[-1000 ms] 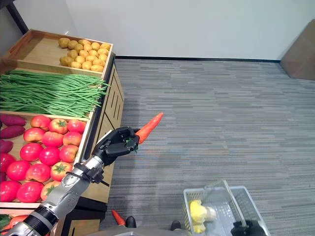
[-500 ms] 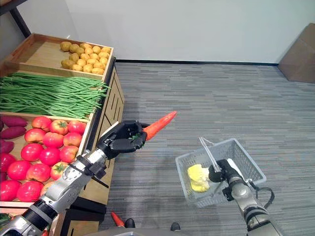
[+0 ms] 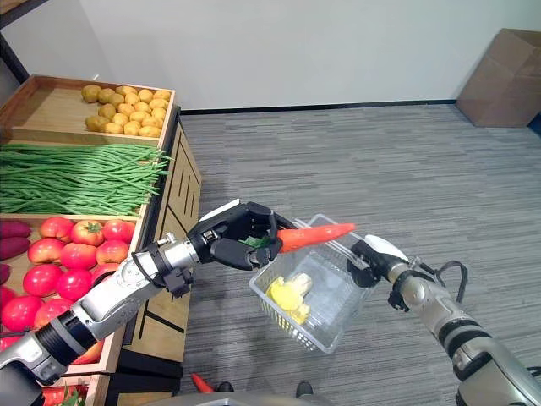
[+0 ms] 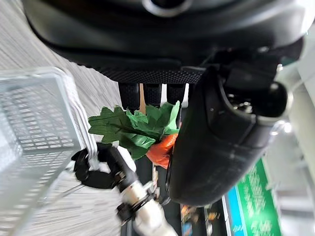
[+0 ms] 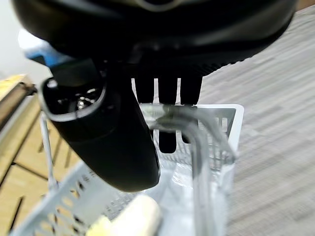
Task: Get the vegetables into the basket
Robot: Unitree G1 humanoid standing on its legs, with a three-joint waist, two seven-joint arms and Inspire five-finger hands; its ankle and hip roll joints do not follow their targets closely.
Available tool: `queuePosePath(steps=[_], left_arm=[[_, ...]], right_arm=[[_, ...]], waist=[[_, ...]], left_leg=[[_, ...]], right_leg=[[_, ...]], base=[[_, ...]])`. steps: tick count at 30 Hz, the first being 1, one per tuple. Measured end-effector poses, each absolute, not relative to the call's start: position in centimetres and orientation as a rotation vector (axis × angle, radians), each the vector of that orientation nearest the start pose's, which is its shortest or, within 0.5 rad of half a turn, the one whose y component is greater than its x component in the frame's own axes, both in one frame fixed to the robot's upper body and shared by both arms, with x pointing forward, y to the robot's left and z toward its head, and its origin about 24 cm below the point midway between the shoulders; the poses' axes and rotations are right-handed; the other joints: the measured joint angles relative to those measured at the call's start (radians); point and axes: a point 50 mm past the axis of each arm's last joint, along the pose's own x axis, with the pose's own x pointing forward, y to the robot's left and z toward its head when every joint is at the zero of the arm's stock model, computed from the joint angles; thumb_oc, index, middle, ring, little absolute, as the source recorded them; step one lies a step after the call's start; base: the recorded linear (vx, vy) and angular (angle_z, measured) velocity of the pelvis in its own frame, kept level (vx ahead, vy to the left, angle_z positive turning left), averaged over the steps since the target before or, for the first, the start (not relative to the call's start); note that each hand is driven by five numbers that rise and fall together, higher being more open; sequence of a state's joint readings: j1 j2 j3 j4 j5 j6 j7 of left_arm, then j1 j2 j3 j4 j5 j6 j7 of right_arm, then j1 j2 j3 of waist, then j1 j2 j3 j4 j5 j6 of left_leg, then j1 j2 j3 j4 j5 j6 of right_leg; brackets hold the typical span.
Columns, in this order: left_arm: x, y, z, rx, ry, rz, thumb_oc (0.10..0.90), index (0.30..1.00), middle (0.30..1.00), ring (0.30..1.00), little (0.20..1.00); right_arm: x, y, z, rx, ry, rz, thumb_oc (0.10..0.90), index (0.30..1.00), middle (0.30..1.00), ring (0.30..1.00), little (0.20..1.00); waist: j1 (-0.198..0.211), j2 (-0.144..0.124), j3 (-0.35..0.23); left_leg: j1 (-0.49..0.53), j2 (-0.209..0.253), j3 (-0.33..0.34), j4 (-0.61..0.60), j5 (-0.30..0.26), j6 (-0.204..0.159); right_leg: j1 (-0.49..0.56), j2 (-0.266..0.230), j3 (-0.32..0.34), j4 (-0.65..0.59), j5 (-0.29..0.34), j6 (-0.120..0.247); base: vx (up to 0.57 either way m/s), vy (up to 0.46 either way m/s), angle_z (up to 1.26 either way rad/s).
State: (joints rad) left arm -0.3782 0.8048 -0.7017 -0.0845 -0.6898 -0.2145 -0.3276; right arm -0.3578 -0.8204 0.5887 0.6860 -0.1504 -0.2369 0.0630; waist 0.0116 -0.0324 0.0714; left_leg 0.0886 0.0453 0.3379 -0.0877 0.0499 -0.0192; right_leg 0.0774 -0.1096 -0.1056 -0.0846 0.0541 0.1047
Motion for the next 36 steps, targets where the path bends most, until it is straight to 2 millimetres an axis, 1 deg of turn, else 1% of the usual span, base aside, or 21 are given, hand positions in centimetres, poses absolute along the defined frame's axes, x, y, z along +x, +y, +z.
queuePosePath(steps=[2, 4, 7, 10, 11, 15, 16, 18, 19, 20, 21, 23, 25, 26, 31, 32, 36], left_arm=[[26.0, 12.0, 10.9, 0.195, -0.145, -0.999, 0.400, 0.300, 0.300, 0.300, 0.300], [25.9, 12.0, 10.9, 0.202, -0.144, -1.000, 0.400, 0.300, 0.300, 0.300, 0.300], [25.9, 12.3, 10.9, 0.279, -0.138, -1.018, 0.400, 0.300, 0.300, 0.300, 0.300], [25.9, 12.7, 10.8, 0.341, -0.132, -1.025, 0.400, 0.300, 0.300, 0.300, 0.300], [25.8, 12.7, 10.8, 0.399, -0.134, -1.039, 0.400, 0.300, 0.300, 0.300, 0.300], [25.8, 12.3, 10.9, 0.497, -0.175, -1.068, 0.400, 0.300, 0.300, 0.300, 0.300], [25.7, 12.1, 10.9, 0.544, -0.193, -1.081, 0.400, 0.300, 0.300, 0.300, 0.300], [25.8, 11.7, 11.5, 0.753, -0.269, -1.126, 0.400, 0.300, 0.300, 0.300, 0.300], [25.9, 11.6, 11.8, 0.884, -0.337, -1.138, 0.400, 0.300, 0.300, 0.300, 0.300], [25.9, 11.6, 11.9, 0.965, -0.377, -1.135, 0.400, 0.300, 0.300, 0.300, 0.300], [25.9, 11.6, 11.8, 0.999, -0.397, -1.128, 0.400, 0.300, 0.300, 0.300, 0.300], [26.0, 11.3, 11.3, 1.060, -0.444, -1.120, 0.400, 0.300, 0.300, 0.300, 0.300], [26.3, 11.2, 9.2, 1.138, -0.426, -1.099, 0.400, 0.300, 0.300, 0.300, 0.300], [26.3, 11.4, 8.8, 1.151, -0.415, -1.095, 0.400, 0.300, 0.300, 0.300, 0.300], [26.5, 11.9, 6.9, 1.154, -0.358, -1.045, 0.400, 0.300, 0.300, 0.300, 0.300], [27.1, 11.9, 5.8, 1.151, -0.326, -0.997, 0.400, 0.300, 0.300, 0.300, 0.300], [27.1, 12.2, 4.6, 1.180, -0.300, -0.961, 0.400, 0.300, 0.300, 0.300, 0.300]], right_arm=[[28.4, -26.8, 1.8, -1.086, 0.288, 0.436, 0.400, 0.300, 0.300, 0.300, 0.300], [28.4, -26.7, 1.9, -1.068, 0.289, 0.442, 0.400, 0.300, 0.300, 0.300, 0.300], [28.5, -26.5, 2.1, -1.001, 0.285, 0.441, 0.400, 0.300, 0.300, 0.300, 0.300], [28.7, -25.5, 2.9, -0.966, 0.239, 0.463, 0.400, 0.300, 0.300, 0.300, 0.300], [28.9, -24.8, 3.4, -0.937, 0.203, 0.475, 0.400, 0.300, 0.300, 0.300, 0.300], [29.1, -23.7, 4.2, -0.882, 0.155, 0.494, 0.400, 0.300, 0.300, 0.300, 0.300], [29.1, -23.6, 4.3, -0.870, 0.148, 0.495, 0.400, 0.300, 0.300, 0.300, 0.300], [29.2, -23.4, 4.4, -0.853, 0.141, 0.494, 0.400, 0.300, 0.300, 0.300, 0.300], [29.2, -23.2, 4.5, -0.849, 0.132, 0.498, 0.400, 0.300, 0.300, 0.300, 0.300], [29.2, -22.9, 4.7, -0.847, 0.119, 0.506, 0.400, 0.300, 0.300, 0.300, 0.300], [29.3, -22.6, 4.9, -0.844, 0.108, 0.512, 0.400, 0.300, 0.300, 0.300, 0.300], [29.3, -22.6, 4.9, -0.844, 0.103, 0.513, 0.400, 0.300, 0.300, 0.300, 0.300], [29.2, -22.5, 4.9, -0.842, 0.104, 0.515, 0.400, 0.300, 0.300, 0.300, 0.300], [29.2, -22.5, 4.9, -0.842, 0.104, 0.516, 0.400, 0.300, 0.300, 0.300, 0.300], [29.2, -22.2, 4.8, -0.821, 0.096, 0.515, 0.400, 0.300, 0.300, 0.300, 0.300], [29.0, -21.9, 4.7, -0.802, 0.095, 0.519, 0.400, 0.300, 0.300, 0.300, 0.300], [28.7, -20.5, 5.1, -0.780, 0.056, 0.572, 0.400, 0.300, 0.300, 0.300, 0.300]], waist=[[0.000, 0.001, 0.000], [-0.001, 0.001, 0.001], [-0.004, 0.002, 0.001], [-0.011, 0.002, 0.001], [-0.013, 0.002, 0.001], [-0.009, 0.002, 0.001], [-0.006, 0.002, 0.001], [-0.001, 0.001, 0.002], [-0.002, 0.001, 0.002], [-0.002, 0.001, 0.002], [-0.005, 0.001, 0.002], [-0.004, 0.001, 0.002], [-0.002, -0.001, 0.003], [-0.004, -0.002, 0.004], [-0.005, -0.003, 0.004], [-0.003, -0.004, 0.005], [-0.012, -0.005, 0.005]], left_leg=[[0.000, 0.003, 0.004, 0.000, 0.000, 0.000], [0.000, 0.005, 0.006, 0.000, 0.000, 0.000], [0.001, 0.007, 0.011, 0.000, 0.000, 0.000], [0.001, 0.007, 0.016, 0.000, 0.000, 0.000], [0.002, 0.008, 0.017, 0.000, 0.000, 0.000], [0.002, 0.008, 0.018, 0.000, 0.000, 0.000], [0.002, 0.008, 0.018, 0.000, 0.000, -0.001], [0.001, 0.009, 0.018, 0.000, -0.002, -0.003], [0.001, 0.009, 0.019, 0.000, -0.002, -0.003], [0.001, 0.009, 0.021, 0.000, -0.002, -0.004], [0.002, 0.009, 0.022, 0.000, -0.002, -0.004], [0.002, 0.010, 0.023, 0.000, -0.002, -0.004], [0.001, 0.011, 0.023, 0.000, -0.002, -0.004], [0.001, 0.012, 0.023, 0.000, -0.002, -0.004], [0.002, 0.013, 0.023, 0.000, -0.002, -0.004], [0.001, 0.013, 0.021, 0.000, -0.002, -0.004], [0.002, 0.014, 0.021, 0.000, -0.002, -0.004]], right_leg=[[-0.002, 0.004, 0.005, 0.000, 0.002, -0.002], [-0.003, 0.005, 0.008, 0.000, 0.002, -0.003], [-0.005, 0.007, 0.013, 0.000, 0.003, -0.004], [-0.008, 0.007, 0.018, 0.000, 0.003, -0.004], [-0.008, 0.008, 0.020, 0.000, 0.003, -0.004], [-0.008, 0.008, 0.020, 0.000, 0.003, -0.004], [-0.009, 0.008, 0.020, 0.000, 0.003, -0.004], [-0.010, 0.009, 0.020, 0.000, 0.004, -0.005], [-0.010, 0.009, 0.021, 0.000, 0.004, -0.005], [-0.010, 0.009, 0.022, 0.000, 0.004, -0.005], [-0.011, 0.010, 0.023, 0.000, 0.004, -0.005], [-0.011, 0.010, 0.023, 0.000, 0.004, -0.005], [-0.011, 0.012, 0.022, 0.000, 0.004, -0.005], [-0.011, 0.013, 0.022, 0.000, 0.004, -0.005], [-0.011, 0.014, 0.022, 0.000, 0.004, -0.005], [-0.011, 0.014, 0.021, 0.000, 0.004, -0.005], [-0.011, 0.014, 0.021, 0.000, 0.004, -0.006]], base=[[0.01, -0.007, -0.06], [0.01, -0.011, -0.05], [0.01, -0.010, -0.05], [0.00, -0.009, -0.05], [0.00, -0.006, -0.04], [0.00, 0.000, 0.00], [0.00, 0.000, 0.00], [0.00, 0.000, 0.00], [0.00, 0.000, 0.00], [0.00, 0.000, -0.04], [0.00, -0.001, -0.04], [0.00, 0.000, 0.00], [0.00, 0.000, 0.00], [0.00, 0.000, 0.00], [0.00, 0.000, 0.00], [0.00, 0.000, 0.00], [0.00, 0.000, 0.00]])
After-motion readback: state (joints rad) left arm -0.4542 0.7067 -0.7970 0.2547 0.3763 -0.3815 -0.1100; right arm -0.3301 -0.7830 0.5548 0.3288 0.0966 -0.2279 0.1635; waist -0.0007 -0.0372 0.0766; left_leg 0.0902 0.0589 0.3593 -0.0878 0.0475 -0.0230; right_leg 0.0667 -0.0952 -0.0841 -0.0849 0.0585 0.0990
